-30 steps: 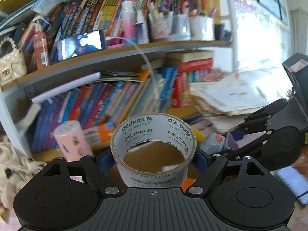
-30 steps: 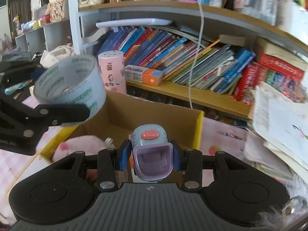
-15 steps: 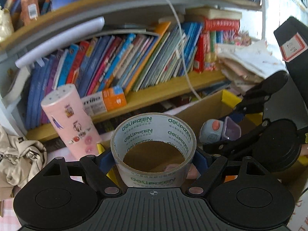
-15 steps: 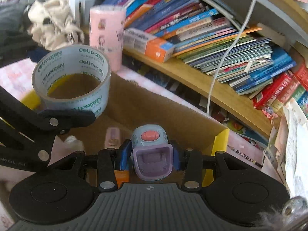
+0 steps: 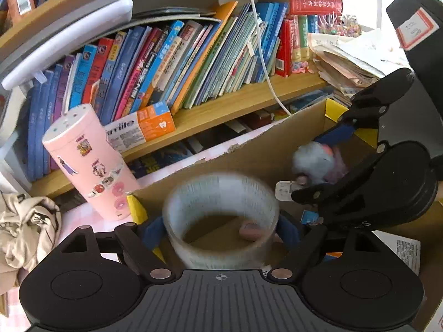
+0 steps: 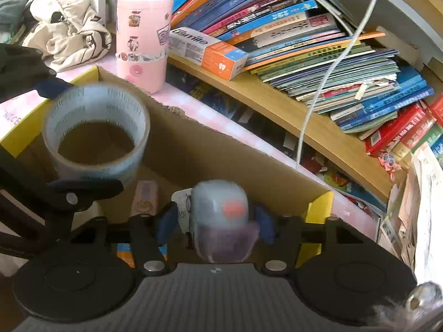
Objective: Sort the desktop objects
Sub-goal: 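Lower the tape roll and toy car into the yellow box and open both tools, then withdraw both open tools up and away from the yellow box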
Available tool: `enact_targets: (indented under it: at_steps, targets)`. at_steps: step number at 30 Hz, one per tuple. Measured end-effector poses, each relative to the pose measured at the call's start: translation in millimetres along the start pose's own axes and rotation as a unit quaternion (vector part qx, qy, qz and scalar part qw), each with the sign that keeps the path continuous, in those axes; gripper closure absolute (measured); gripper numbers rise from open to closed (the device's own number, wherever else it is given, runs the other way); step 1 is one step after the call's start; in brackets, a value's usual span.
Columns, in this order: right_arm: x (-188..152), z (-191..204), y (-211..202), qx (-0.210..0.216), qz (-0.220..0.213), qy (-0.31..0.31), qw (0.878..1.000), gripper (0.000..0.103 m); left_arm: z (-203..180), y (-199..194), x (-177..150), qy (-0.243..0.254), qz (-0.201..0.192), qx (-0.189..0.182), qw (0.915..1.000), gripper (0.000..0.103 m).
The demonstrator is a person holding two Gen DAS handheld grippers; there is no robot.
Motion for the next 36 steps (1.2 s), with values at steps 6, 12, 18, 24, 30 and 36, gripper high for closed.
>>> enact_targets:
  at_steps: [6,12,18,24,30,36]
  targets:
    - [-4.1,-8.4,-25.8,-0.001,-0.024,0.026,0.999,0.032,-11.7,-21.8,3.8,0.030,-0.028,0.021,0.9989,0.009]
    - [-10.6,-17.1,-63.5,-0.010,-0.057,0.064,0.996,0.025,-29.1,-56.4,6.5,0.044,-0.071,0.039,0.9958,0.007]
    - [-25.1,-24.1,-106.1,-0.014,-0.091,0.120,0.989,0.018,-45.0,-101.3,-3.3,0.023,-0.121,0.056,0.9908,0.003]
    - [-46.7,-22.3,-143.9,-0.018,-0.112,0.172,0.979,0.013,-53.7,-141.9,-23.0,-0.010,-0.157,0.054,0.9860,0.002]
    - [-76.7,-5.1,-162.4,-0.037,-0.091,0.205,0.974,0.012,-48.0,-166.4,-48.6,-0.029,-0.163,0.048,0.9850,0.002]
    - [-100.8,25.9,-173.0,-0.057,-0.058,0.223,0.971,0.011,-42.9,-180.8,-82.8,-0.045,-0.150,0.044,0.9867,0.002]
Point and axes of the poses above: each gripper's, at about its wrist camera, not at the fingertips, and y roughly the way its jaws point, z to its left, x to its top, the point moved 1 cm from there along y, roughly the way its jaws point, and after that the axes turned 11 degrees about -x, right-handed, at the moved point
